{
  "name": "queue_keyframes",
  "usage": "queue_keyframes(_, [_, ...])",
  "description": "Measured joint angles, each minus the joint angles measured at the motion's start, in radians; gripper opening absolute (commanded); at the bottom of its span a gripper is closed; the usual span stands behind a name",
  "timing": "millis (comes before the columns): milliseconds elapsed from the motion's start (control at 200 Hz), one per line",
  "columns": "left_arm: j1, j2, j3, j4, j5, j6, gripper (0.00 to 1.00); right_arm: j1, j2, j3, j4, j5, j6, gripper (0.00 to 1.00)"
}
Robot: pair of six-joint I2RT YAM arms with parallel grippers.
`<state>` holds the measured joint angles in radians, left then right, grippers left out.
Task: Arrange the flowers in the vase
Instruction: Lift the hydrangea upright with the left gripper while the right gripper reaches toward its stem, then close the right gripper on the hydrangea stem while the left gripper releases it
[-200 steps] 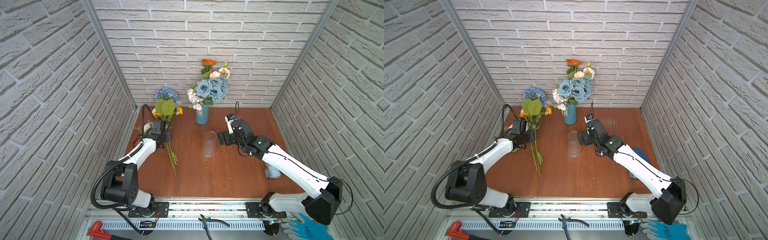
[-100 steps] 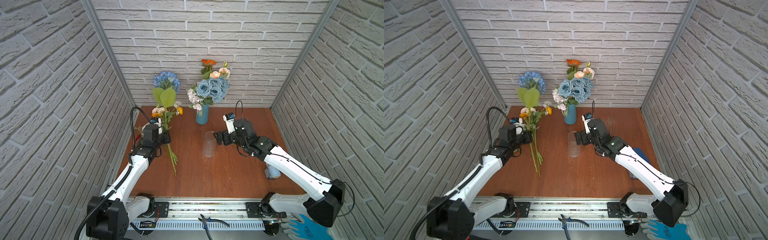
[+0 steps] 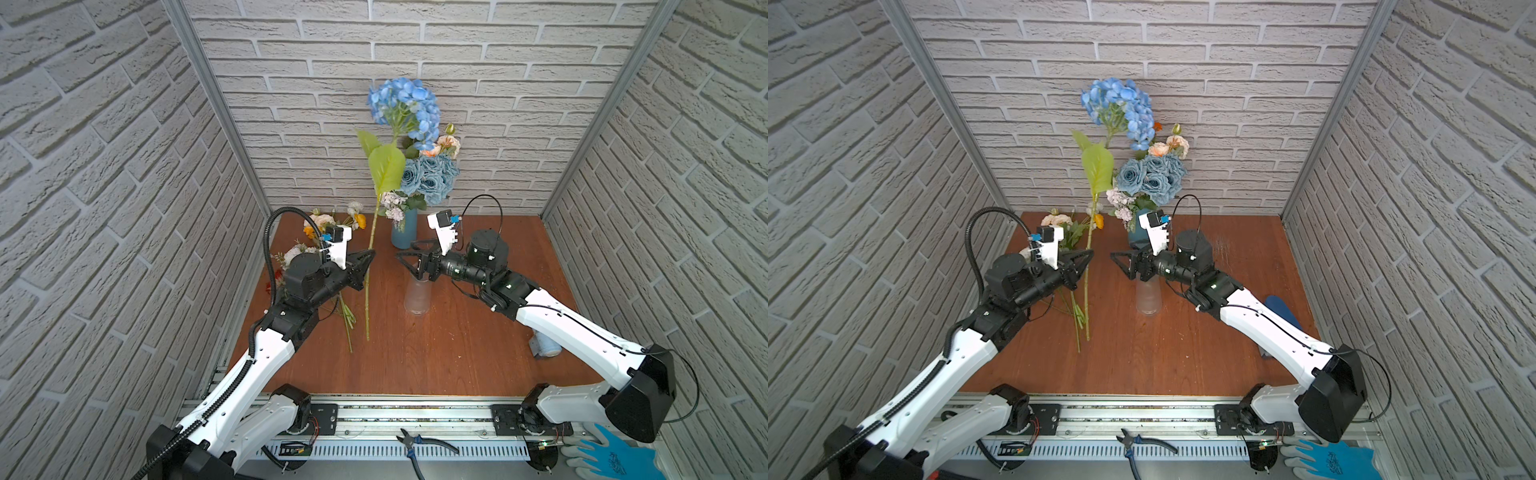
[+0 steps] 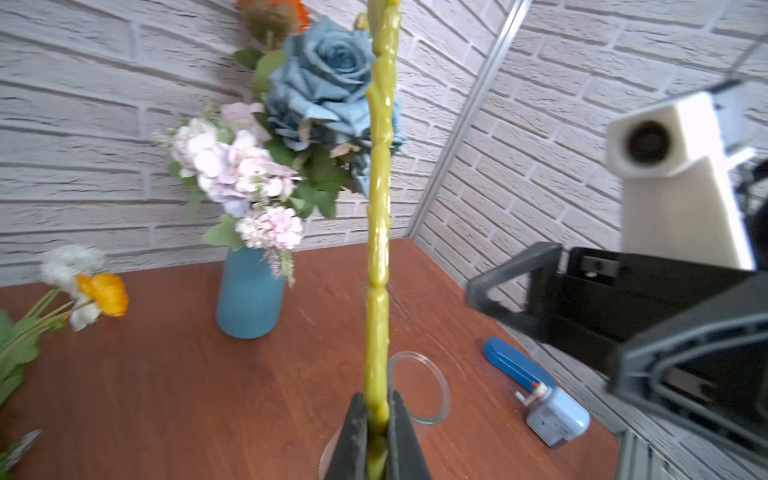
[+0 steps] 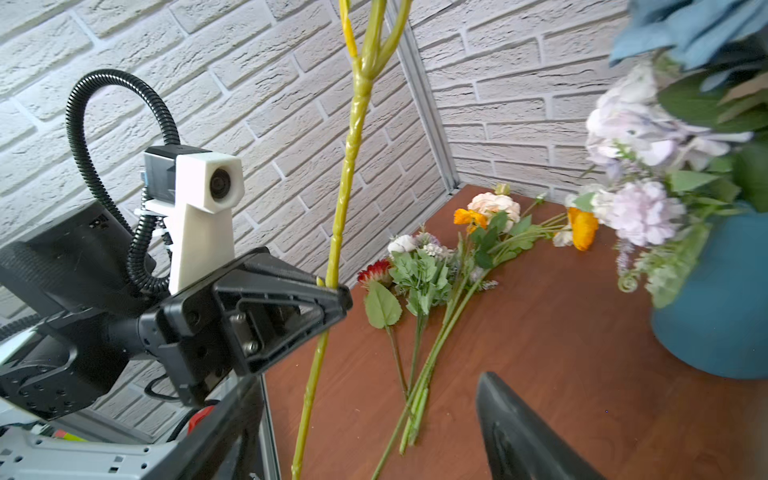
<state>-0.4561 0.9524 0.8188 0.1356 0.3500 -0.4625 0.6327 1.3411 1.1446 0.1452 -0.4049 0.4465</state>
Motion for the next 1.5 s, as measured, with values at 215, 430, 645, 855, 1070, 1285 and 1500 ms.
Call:
queue_keyframes(215, [-0.085, 0.053, 0.007, 0.060, 0.022, 0.015, 0.00, 0.001, 0.009, 0.000, 0.076, -0.019, 0.024, 0.75])
queue_keyframes(430, [-0.136, 0.095, 0.015, 0.073, 0.026, 0.027, 0.00, 0.001, 0.009, 0.000, 0.121, -0.014, 0.050, 0.56])
queue_keyframes(645, [-0.156, 0.095, 0.026, 0.075, 0.032, 0.042, 0.00, 0.001, 0.011, 0.000, 0.144, 0.008, 0.072, 0.48])
queue_keyframes(855, [-0.174, 0.094, 0.027, 0.082, 0.032, 0.048, 0.00, 0.001, 0.031, 0.000, 0.166, 0.016, 0.097, 0.07])
queue_keyframes(1070, [-0.174, 0.093, 0.027, 0.084, 0.021, 0.059, 0.00, 0.002, 0.035, -0.002, 0.177, 0.016, 0.111, 0.06])
queue_keyframes(1285, [-0.175, 0.088, 0.027, 0.092, -0.026, 0.058, 0.98, 0.002, 0.009, -0.023, 0.146, 0.047, 0.082, 0.06])
queue_keyframes(1500, [-0.169, 0.053, 0.018, 0.075, -0.197, 0.047, 0.98, 0.002, -0.069, -0.022, -0.015, 0.171, -0.026, 0.06])
